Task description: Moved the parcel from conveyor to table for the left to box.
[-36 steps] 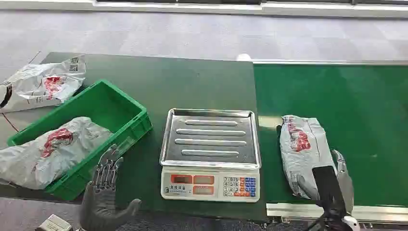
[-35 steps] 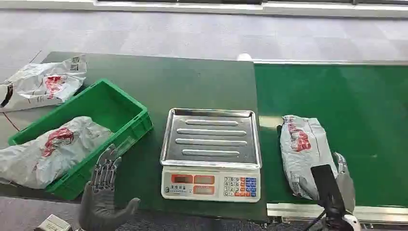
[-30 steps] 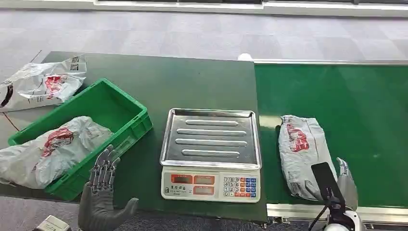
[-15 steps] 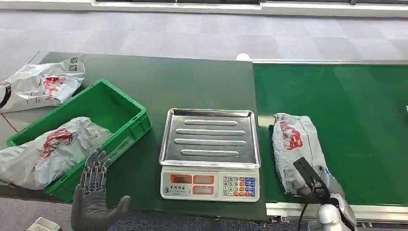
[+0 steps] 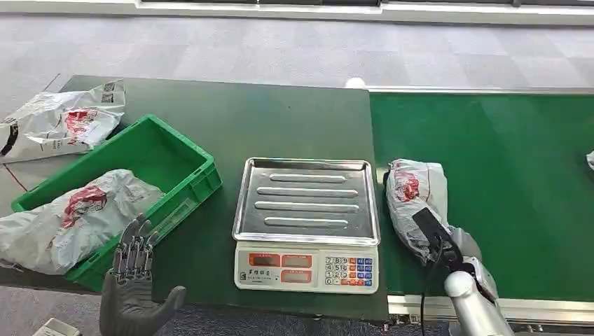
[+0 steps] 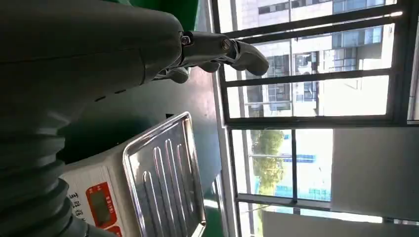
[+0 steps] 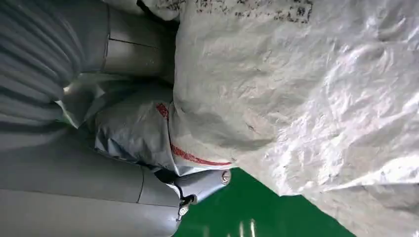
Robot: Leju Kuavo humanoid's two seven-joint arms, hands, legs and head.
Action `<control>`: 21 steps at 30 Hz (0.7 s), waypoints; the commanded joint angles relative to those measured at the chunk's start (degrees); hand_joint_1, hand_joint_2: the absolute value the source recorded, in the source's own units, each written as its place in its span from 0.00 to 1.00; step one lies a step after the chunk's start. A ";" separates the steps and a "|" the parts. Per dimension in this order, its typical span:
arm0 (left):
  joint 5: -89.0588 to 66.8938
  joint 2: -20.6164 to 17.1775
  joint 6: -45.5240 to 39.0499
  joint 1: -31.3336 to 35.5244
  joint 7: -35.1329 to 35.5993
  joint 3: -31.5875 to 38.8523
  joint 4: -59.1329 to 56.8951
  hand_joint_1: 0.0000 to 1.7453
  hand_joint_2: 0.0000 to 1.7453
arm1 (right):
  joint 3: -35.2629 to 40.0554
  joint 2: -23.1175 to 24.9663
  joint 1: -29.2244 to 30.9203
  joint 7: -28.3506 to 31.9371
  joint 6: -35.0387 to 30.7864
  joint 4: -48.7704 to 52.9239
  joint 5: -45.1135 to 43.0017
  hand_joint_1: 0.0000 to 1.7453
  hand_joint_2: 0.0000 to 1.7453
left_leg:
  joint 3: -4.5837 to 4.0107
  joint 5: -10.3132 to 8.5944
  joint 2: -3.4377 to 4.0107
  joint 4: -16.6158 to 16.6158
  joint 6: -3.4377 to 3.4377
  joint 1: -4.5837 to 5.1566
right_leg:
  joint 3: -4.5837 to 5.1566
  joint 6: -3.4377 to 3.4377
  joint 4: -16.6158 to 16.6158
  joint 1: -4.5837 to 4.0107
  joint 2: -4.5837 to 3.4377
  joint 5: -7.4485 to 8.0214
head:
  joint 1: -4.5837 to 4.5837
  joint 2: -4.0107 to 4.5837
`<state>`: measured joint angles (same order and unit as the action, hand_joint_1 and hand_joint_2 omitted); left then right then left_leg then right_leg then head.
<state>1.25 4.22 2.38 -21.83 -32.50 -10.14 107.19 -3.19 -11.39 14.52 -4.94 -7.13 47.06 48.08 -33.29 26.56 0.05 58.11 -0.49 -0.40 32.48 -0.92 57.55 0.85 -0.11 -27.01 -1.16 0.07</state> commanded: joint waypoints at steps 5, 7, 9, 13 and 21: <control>0.58 -2.23 -0.16 1.15 -0.28 -1.84 -3.01 0.00 1.00 | 1.42 1.32 3.66 5.95 -6.46 0.96 -7.34 1.00 1.00 | -0.04 -0.02 0.05 -0.06 0.00 0.01 | 0.06 0.03 -0.04 0.01 -0.01 0.03 | -0.02 0.00; 0.58 -2.23 -0.16 1.16 -0.28 -1.84 -3.00 0.00 1.00 | 1.44 1.29 3.47 5.95 -6.43 0.90 -7.34 1.00 1.00 | -0.04 -0.02 0.05 -0.08 0.00 0.00 | 0.05 0.04 -0.07 0.00 -0.01 0.04 | 0.00 0.00; 0.58 -2.23 -0.16 1.16 -0.28 -1.84 -3.00 0.00 1.00 | 1.44 1.29 3.47 5.95 -6.43 0.90 -7.34 1.00 1.00 | -0.05 -0.01 0.02 -0.05 0.00 0.02 | 0.06 0.01 -0.02 0.02 0.01 0.01 | 0.00 0.00; 0.58 -2.23 -0.16 1.16 -0.28 -1.84 -3.00 0.00 1.00 | 1.44 1.29 3.47 5.95 -6.43 0.90 -7.34 1.00 1.00 | -0.04 -0.04 0.06 -0.11 0.00 0.01 | 0.06 0.05 -0.10 0.00 -0.02 0.05 | -0.02 0.00; 0.59 -2.25 -0.23 1.30 -0.49 -2.07 -3.18 0.00 1.00 | 0.04 2.01 2.86 10.08 -10.07 3.44 -11.45 1.00 1.00 | -0.08 -0.03 0.05 -0.09 0.00 0.02 | 0.09 0.03 -0.08 0.01 -0.01 0.04 | 0.00 0.00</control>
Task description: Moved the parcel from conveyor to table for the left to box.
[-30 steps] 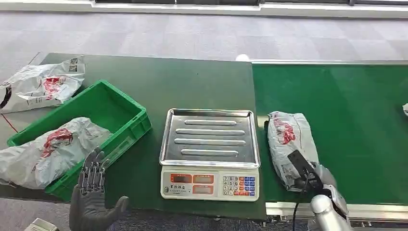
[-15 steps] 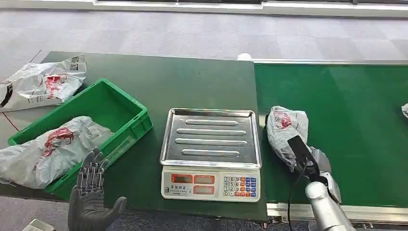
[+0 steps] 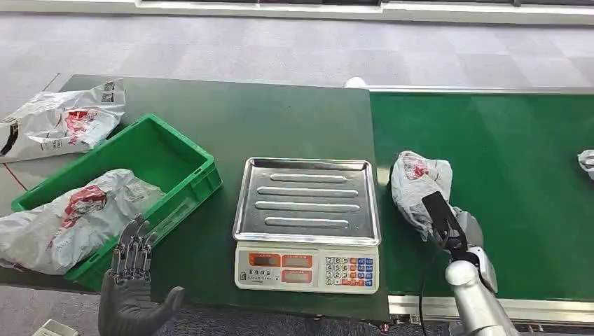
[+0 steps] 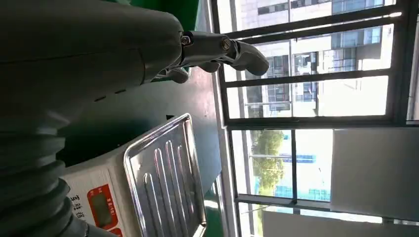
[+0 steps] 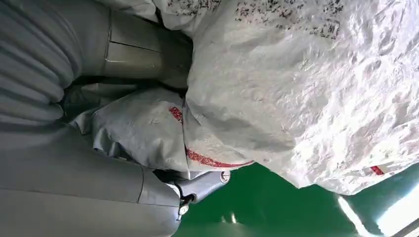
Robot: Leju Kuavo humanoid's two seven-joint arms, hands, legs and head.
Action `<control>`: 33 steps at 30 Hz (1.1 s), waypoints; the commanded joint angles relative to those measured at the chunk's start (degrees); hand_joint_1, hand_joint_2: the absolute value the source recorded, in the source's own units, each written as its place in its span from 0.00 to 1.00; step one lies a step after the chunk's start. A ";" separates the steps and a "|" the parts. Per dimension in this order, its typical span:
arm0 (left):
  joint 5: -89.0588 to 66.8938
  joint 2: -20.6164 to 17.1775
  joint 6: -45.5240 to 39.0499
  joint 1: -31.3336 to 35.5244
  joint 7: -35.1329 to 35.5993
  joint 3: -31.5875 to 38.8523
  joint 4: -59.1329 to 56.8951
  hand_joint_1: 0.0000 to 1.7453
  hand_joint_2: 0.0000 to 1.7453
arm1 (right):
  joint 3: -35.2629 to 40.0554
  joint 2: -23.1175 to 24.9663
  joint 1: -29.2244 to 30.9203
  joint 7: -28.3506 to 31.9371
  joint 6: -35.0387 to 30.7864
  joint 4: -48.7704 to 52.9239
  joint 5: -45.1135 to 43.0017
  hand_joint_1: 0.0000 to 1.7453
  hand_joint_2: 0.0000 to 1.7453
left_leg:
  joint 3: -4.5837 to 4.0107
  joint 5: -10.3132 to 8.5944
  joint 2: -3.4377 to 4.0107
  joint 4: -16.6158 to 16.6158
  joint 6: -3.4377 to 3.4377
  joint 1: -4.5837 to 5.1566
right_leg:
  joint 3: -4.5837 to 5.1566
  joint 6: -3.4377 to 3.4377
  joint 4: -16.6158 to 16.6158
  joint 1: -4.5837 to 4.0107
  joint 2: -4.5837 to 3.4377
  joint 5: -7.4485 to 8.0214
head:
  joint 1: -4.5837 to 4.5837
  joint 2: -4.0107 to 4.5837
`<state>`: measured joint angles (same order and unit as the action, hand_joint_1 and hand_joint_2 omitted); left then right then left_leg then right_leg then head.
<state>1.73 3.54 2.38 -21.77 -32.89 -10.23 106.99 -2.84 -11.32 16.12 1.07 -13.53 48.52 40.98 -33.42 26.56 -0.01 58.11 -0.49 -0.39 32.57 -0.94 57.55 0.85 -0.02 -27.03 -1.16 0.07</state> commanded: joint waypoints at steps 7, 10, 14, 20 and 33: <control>-0.24 -1.97 -2.64 2.00 -1.60 -4.45 -3.97 0.00 1.00 | -3.46 6.73 -6.69 26.21 -20.15 38.07 -31.20 1.00 1.00 | -0.11 -0.02 0.09 -0.03 -0.02 0.07 | 0.20 0.07 0.06 0.06 -0.08 0.01 | -0.02 0.00; -0.55 -2.38 -4.12 2.23 -1.88 -5.20 -4.25 0.00 1.00 | 3.34 4.70 -8.83 26.26 -23.55 48.94 -31.42 1.00 1.00 | -0.16 -0.01 -0.01 -0.01 -0.02 0.09 | 0.25 0.05 0.11 0.08 0.00 -0.03 | -0.02 0.00; -2.40 -2.34 -3.26 5.18 -4.83 -4.08 -8.37 0.00 1.00 | 32.00 5.28 -1.77 15.59 3.99 40.96 7.24 1.00 1.00 | -0.10 0.02 0.16 -0.03 -0.02 0.09 | 0.23 0.08 0.06 0.07 -0.20 0.00 | 0.00 0.00; -3.42 -0.77 -1.51 3.93 -4.61 -2.14 -7.10 0.00 1.00 | 35.03 5.57 -1.91 14.52 0.58 40.87 8.09 1.00 1.00 | -0.11 0.18 0.75 -0.24 -0.39 -0.09 | 0.10 0.39 -0.08 -0.26 -0.68 0.02 | -0.04 0.00; -5.56 1.53 0.33 2.20 -2.79 -0.46 -4.78 0.00 1.00 | 31.25 7.73 -3.11 6.17 15.48 38.77 12.63 0.00 1.00 | -0.04 -0.13 -0.22 -0.15 -0.31 -0.17 | 0.03 0.31 -0.08 -0.19 0.18 -0.04 | 0.00 0.00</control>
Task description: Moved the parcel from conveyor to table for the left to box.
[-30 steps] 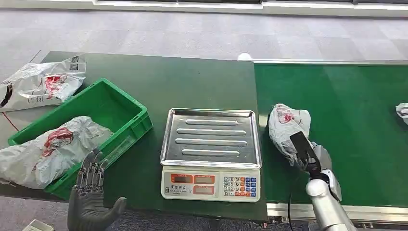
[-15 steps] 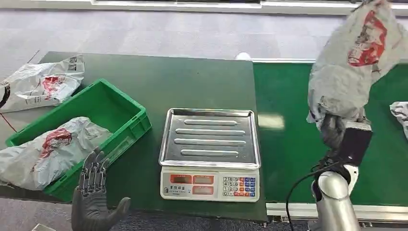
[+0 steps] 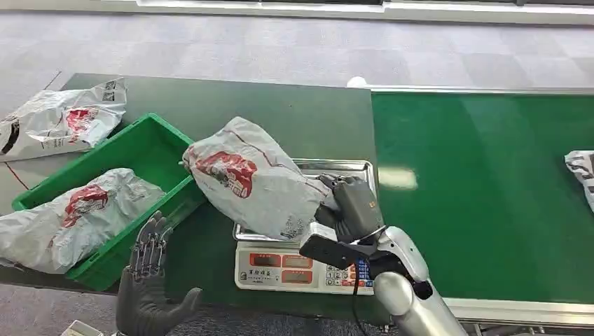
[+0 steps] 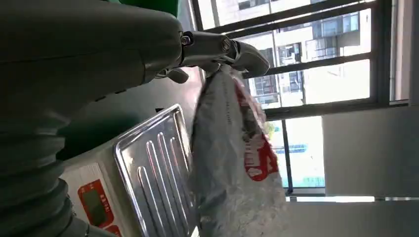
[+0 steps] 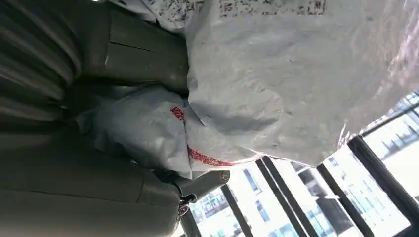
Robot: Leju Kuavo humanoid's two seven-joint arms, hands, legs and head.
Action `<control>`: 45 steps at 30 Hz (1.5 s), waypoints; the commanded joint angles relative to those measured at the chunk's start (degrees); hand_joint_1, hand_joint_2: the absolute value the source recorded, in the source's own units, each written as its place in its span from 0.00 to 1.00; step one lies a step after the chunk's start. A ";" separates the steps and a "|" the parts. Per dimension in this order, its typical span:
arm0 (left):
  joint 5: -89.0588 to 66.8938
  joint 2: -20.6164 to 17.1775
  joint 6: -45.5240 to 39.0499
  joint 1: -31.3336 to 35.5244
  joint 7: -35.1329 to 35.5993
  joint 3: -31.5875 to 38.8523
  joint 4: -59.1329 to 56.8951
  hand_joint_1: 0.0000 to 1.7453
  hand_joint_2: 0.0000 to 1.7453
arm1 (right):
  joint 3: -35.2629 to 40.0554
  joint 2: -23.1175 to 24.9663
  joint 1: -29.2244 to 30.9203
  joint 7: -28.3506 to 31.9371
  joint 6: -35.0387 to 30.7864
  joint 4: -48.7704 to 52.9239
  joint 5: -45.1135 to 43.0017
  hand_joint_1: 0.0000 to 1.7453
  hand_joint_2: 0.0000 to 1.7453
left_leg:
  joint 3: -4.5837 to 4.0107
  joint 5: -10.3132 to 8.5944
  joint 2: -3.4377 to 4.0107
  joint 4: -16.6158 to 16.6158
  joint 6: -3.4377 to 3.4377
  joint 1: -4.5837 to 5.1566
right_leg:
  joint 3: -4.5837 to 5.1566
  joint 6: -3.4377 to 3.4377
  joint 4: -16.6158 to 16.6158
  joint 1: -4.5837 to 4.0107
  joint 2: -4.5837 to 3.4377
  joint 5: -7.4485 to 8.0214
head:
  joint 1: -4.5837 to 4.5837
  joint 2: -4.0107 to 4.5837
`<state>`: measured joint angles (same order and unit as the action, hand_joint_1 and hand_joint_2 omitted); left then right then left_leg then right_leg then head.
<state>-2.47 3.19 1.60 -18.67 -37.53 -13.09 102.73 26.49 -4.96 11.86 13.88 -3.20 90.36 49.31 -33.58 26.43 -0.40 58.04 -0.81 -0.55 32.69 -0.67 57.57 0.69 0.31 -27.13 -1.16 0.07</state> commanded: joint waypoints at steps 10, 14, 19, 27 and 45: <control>-1.41 2.02 1.20 -1.00 1.94 2.52 -0.51 0.00 1.00 | 2.39 0.82 1.23 -7.64 5.47 -2.91 5.71 0.00 1.00 | 0.12 0.00 0.13 -0.08 0.01 0.00 | -0.08 0.03 -0.09 -0.04 -0.11 0.05 | 0.00 0.00; -1.83 2.50 1.68 -1.73 2.52 2.69 0.19 0.00 1.00 | 1.63 -0.34 0.65 -9.37 5.42 -3.01 6.84 0.00 1.00 | 0.07 0.00 0.06 -0.04 0.01 0.00 | -0.06 0.01 -0.05 -0.04 -0.05 0.03 | 0.00 0.00; -2.32 2.73 1.56 -2.46 2.63 3.39 0.89 0.00 1.00 | 0.10 -0.94 -1.19 -8.21 4.37 -2.29 4.78 0.00 1.00 | 0.07 -0.01 0.03 -0.05 0.02 0.00 | -0.06 0.01 -0.08 -0.03 -0.02 0.02 | 0.00 0.00; -14.35 0.59 -1.35 -0.77 6.20 1.33 6.27 0.00 1.00 | -7.89 -0.08 -7.27 -3.87 4.75 4.20 -19.30 0.00 1.00 | 0.02 -0.03 -0.12 -0.05 0.02 0.00 | -0.03 0.03 -0.08 -0.04 0.14 -0.01 | 0.00 0.00; -37.35 1.17 -3.18 33.63 32.86 -17.58 -17.92 0.00 1.00 | -23.12 2.38 -22.20 25.81 -31.64 20.48 -48.02 0.00 1.00 | -0.05 -0.13 -0.41 0.05 0.05 0.11 | 0.00 -0.06 -0.03 0.13 0.44 0.07 | 0.00 0.00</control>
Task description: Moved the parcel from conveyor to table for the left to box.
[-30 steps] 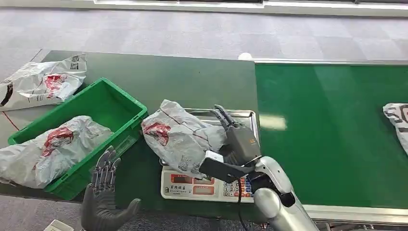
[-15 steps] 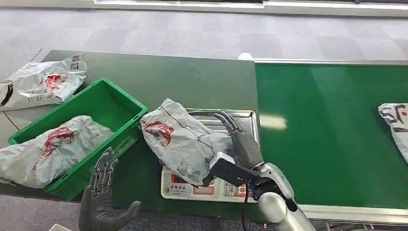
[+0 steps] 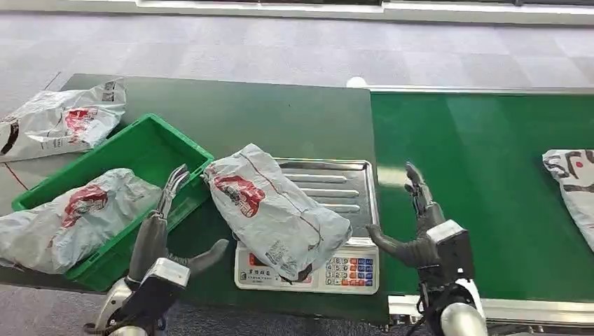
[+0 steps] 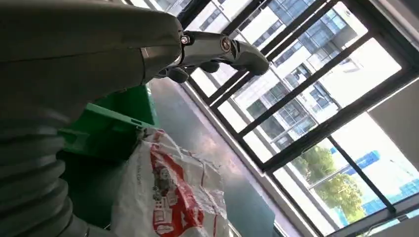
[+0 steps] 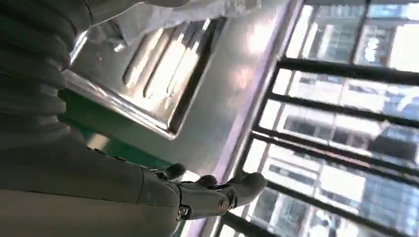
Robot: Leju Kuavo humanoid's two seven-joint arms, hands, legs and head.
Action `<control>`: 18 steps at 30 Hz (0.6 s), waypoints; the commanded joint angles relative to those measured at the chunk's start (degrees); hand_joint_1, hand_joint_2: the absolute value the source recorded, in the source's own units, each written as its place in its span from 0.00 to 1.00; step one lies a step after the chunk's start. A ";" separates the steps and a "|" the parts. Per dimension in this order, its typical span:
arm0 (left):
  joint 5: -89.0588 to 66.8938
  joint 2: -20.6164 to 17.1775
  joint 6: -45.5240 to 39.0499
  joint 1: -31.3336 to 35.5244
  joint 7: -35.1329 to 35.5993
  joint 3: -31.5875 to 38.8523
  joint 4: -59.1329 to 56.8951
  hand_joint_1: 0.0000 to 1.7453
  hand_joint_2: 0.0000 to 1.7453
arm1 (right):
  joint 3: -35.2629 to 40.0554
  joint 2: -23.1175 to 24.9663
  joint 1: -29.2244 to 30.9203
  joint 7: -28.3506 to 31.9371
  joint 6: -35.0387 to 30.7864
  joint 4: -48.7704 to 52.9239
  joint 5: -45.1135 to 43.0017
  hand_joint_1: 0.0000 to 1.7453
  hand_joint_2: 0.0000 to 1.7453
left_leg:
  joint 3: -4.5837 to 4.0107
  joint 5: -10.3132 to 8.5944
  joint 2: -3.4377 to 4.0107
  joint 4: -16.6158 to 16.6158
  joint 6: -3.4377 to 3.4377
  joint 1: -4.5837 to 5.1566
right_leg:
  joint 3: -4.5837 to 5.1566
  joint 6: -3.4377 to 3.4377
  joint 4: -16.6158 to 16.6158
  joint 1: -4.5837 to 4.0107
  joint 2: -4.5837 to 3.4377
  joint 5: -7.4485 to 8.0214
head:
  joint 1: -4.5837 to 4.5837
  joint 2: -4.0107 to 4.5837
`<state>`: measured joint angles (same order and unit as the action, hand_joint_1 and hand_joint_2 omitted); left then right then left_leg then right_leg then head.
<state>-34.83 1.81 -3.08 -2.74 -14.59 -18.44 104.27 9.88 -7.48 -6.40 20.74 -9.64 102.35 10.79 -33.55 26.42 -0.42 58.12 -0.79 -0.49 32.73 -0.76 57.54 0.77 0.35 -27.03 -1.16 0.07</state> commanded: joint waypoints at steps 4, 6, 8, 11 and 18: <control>-6.53 4.57 2.41 22.57 13.42 -15.01 -29.20 0.00 1.00 | -4.52 4.83 -6.40 19.26 -30.36 11.93 -8.06 0.00 1.00 | 0.02 -0.08 -0.31 -0.03 0.04 0.07 | -0.11 -0.01 -0.02 0.06 0.32 -0.03 | 0.00 0.00; -6.53 4.57 2.41 22.57 13.42 -15.01 -29.20 0.00 1.00 | -4.52 4.83 -6.40 19.26 -30.36 11.93 -8.06 0.00 1.00 | 0.08 -0.18 -0.34 -0.18 0.05 0.05 | -0.20 0.04 -0.19 0.04 0.34 0.06 | 0.00 0.00; -7.10 4.60 2.77 23.68 14.37 -16.28 -32.37 0.00 1.00 | -3.69 4.45 -6.60 19.26 -30.36 11.36 -6.73 0.00 1.00 | 0.03 -0.12 -0.14 -0.11 0.05 0.06 | -0.10 0.03 -0.12 0.04 0.11 0.06 | 0.00 0.00; -10.91 7.66 4.43 27.83 18.94 -19.32 -45.48 0.00 1.00 | -0.94 4.13 -5.48 19.26 -30.36 7.95 -8.26 0.00 1.00 | 0.11 -0.10 -0.12 -0.11 0.05 0.06 | -0.15 -0.01 -0.13 0.04 0.07 0.04 | 0.00 0.00; -20.46 12.15 7.11 33.02 25.01 -21.88 -69.73 0.00 1.00 | 4.34 2.96 -2.26 18.85 -30.36 5.39 -8.32 0.00 1.00 | 0.25 -0.22 0.13 -0.38 0.10 0.08 | -0.29 -0.01 -0.42 0.05 -0.20 0.26 | 0.00 0.00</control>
<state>-49.88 10.47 1.44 22.12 6.82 -34.16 63.74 8.48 -4.61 -11.47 40.02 -39.80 112.13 1.92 -33.56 26.40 -0.29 58.13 -0.74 -0.40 32.73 -0.84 57.55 0.85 0.13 -26.97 -1.16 0.07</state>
